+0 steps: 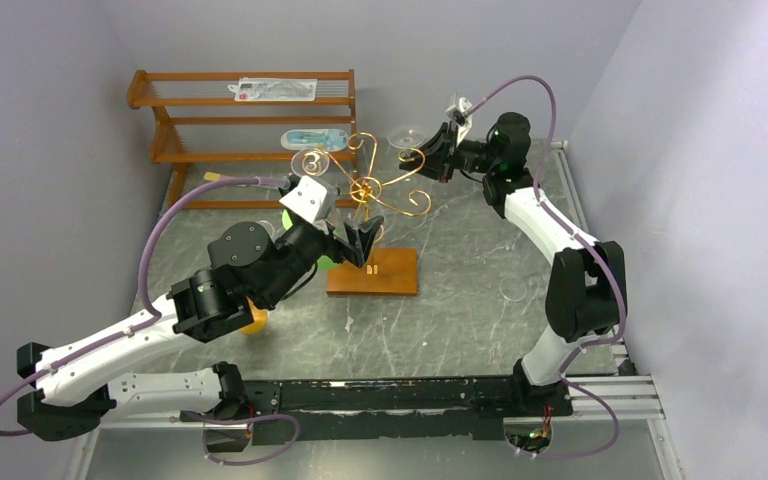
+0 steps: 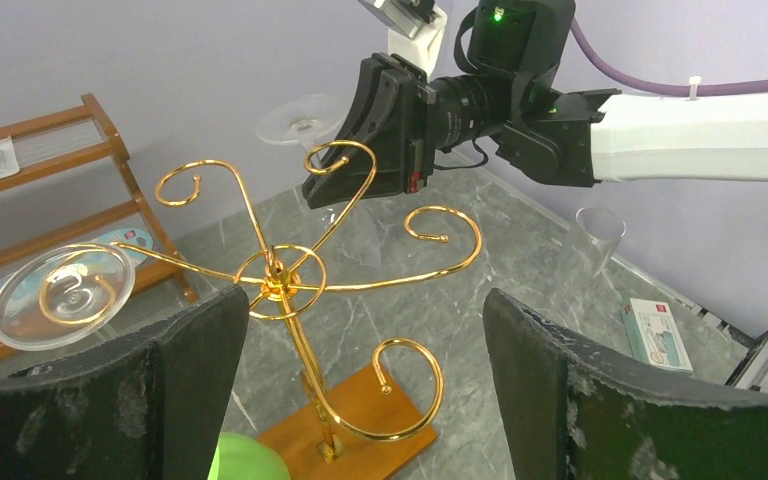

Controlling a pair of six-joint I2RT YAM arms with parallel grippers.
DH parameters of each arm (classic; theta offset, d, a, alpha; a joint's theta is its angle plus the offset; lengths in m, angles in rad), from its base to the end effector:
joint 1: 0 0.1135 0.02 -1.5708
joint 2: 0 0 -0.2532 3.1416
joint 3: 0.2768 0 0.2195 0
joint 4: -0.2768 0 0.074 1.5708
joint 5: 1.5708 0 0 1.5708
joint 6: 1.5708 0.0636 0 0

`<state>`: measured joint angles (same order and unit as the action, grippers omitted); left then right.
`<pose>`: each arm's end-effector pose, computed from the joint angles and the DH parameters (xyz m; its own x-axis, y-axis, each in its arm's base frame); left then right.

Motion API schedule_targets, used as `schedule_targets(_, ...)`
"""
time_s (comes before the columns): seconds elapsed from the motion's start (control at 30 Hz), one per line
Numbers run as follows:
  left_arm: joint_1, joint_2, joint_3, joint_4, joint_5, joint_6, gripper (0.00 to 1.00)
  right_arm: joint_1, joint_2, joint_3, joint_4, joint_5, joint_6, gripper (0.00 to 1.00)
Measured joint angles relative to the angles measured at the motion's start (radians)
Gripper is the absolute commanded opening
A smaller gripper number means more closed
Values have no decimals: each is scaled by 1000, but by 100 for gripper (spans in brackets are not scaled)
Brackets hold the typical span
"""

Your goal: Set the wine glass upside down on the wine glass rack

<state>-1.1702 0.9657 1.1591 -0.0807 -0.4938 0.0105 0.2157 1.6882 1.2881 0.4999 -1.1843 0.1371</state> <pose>0.1061 -0.1732 0.4358 0.0504 -0.0954 -0.9942 0.6267 0.7781 -0.0429 0.3439 0.1357 0.3477 -0.0377 0.0445 -0.9983 -0.9850 0.1664 0.0446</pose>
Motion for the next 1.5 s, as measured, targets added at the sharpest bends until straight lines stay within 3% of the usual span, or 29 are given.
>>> schedule_targets(0.47, 0, 16, 6, -6, -13, 0, 91, 23, 8, -8, 31, -40, 44, 0)
schedule_targets(0.7, 0, 34, 8, -8, -19, 0, 91, 23, 9, -84, 150, -45, 142, 0)
schedule_targets(0.9, 0, 48, 11, -19, -19, 0, 90, 23, 26, -157, 435, -80, 372, 0)
schedule_targets(1.0, 0, 49, 11, -22, -20, 0, 90, 21, 80, -173, 705, -101, 587, 0)
schedule_targets(1.1, 0, 48, 11, -22, -21, 0, 90, 20, 142, -165, 858, -116, 814, 0)
schedule_targets(1.3, 0, 48, 11, -23, -27, 0, 91, 11, 188, -153, 956, -99, 1014, 0)
schedule_targets(1.5, 0, 48, 11, -23, -27, -26, 90, 11, 166, -174, 963, -100, 1027, 0)
